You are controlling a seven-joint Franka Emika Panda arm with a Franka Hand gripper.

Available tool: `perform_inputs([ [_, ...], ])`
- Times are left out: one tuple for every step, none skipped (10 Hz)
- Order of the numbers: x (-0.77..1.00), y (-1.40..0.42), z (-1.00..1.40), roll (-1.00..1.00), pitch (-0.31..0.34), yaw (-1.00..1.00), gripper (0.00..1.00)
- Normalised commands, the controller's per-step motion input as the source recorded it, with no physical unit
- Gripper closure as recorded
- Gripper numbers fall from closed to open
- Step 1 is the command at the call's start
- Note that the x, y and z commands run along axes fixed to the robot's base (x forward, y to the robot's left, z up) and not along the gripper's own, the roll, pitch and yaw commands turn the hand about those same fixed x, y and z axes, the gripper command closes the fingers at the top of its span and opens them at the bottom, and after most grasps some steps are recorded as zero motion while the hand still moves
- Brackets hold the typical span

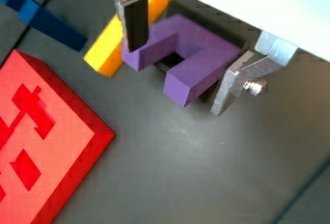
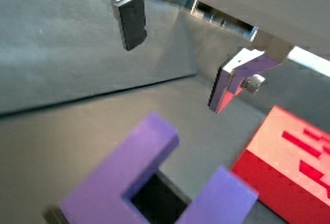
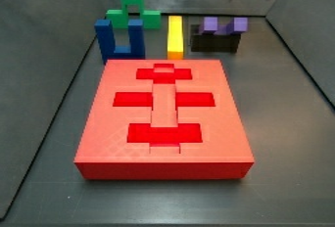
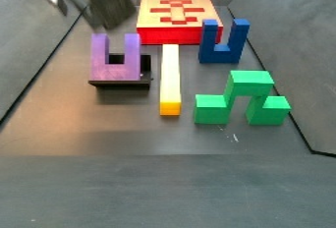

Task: Pick up the purple object. Move up. Place the purple object on the fixture. Regrasp the purple object. Move to above the board. Insert the purple object.
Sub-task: Regrasp the purple object.

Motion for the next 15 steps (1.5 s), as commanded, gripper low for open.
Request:
perform_inputs([
  [0.07, -0.29, 0.17, 1.0, -0.214, -0.02, 0.0],
  [0.19, -0.26, 0.0, 1.0, -0.086, 0.0, 0.0],
  [0.16, -0.24, 0.0, 1.0, -0.014, 0.0, 0.0],
  [0.21, -0.2, 0.0, 1.0, -0.014, 0.0, 0.0],
  [0.14, -0.15, 0.0, 1.0, 0.0, 0.0, 0.0],
  [0.05, -0.1, 0.0, 1.0, 0.0, 0.01, 0.0],
  [0.01, -0.03, -0.03, 1.0, 0.0, 0.12, 0.0],
  [0.04, -0.01, -0.04, 1.0, 0.0, 0.15, 0.0],
  [0.11, 0.0, -0.05, 1.0, 0.0, 0.17, 0.0],
  [0.14, -0.01, -0.06, 1.0, 0.0, 0.19, 0.0],
  [0.21, -0.01, -0.1, 1.0, 0.0, 0.21, 0.0],
  [0.23, -0.01, -0.17, 1.0, 0.0, 0.24, 0.0],
  [0.24, 0.0, -0.16, 1.0, 0.0, 0.25, 0.0],
  [0.27, 0.0, -0.14, 1.0, 0.0, 0.25, 0.0],
  [0.24, 0.0, -0.12, 1.0, 0.0, 0.26, 0.0],
])
